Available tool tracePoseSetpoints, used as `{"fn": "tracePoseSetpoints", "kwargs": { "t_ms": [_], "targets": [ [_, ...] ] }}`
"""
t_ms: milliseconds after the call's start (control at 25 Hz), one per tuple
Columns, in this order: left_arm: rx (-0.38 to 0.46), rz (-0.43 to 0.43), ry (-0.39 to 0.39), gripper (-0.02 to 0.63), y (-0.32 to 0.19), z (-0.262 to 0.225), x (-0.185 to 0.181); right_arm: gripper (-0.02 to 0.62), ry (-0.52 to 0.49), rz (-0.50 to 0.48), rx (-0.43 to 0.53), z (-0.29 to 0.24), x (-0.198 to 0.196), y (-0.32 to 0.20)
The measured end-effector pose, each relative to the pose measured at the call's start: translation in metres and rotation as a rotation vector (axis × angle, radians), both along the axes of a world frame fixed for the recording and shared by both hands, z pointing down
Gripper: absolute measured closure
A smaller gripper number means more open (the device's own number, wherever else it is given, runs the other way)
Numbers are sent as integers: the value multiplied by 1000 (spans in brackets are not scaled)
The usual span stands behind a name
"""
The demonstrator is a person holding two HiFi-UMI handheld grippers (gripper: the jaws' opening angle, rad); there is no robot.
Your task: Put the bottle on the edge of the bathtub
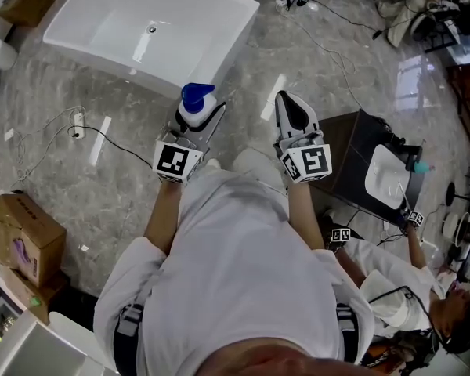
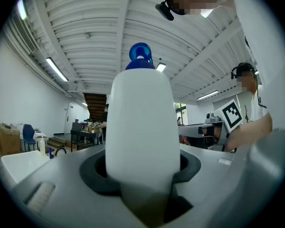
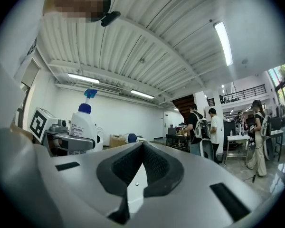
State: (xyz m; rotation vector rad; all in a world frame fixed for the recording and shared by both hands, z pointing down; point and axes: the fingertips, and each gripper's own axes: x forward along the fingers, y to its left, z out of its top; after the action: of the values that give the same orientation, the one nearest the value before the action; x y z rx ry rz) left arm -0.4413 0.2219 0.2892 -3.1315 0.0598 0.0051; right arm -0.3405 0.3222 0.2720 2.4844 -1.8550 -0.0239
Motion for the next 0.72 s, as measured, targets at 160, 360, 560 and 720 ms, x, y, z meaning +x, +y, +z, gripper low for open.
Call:
{"fn": "tracePoseSetpoints", "kwargs": {
  "t_ms": [160,360,560,720],
  "targets": [
    [-10,4,-11,364,-3,6,9,594,-11,10,-3,4,9,0],
    [-9,-4,-33,364,-17,13,30,595,-36,20,2,15,35,-10],
    [1,-16,-52,364,-34,19,72,594,-57,21,18,25,86,-24],
    [9,-23,-67,364,-51,25,125,594,-66,14,26,29,144,-39]
  ]
}}
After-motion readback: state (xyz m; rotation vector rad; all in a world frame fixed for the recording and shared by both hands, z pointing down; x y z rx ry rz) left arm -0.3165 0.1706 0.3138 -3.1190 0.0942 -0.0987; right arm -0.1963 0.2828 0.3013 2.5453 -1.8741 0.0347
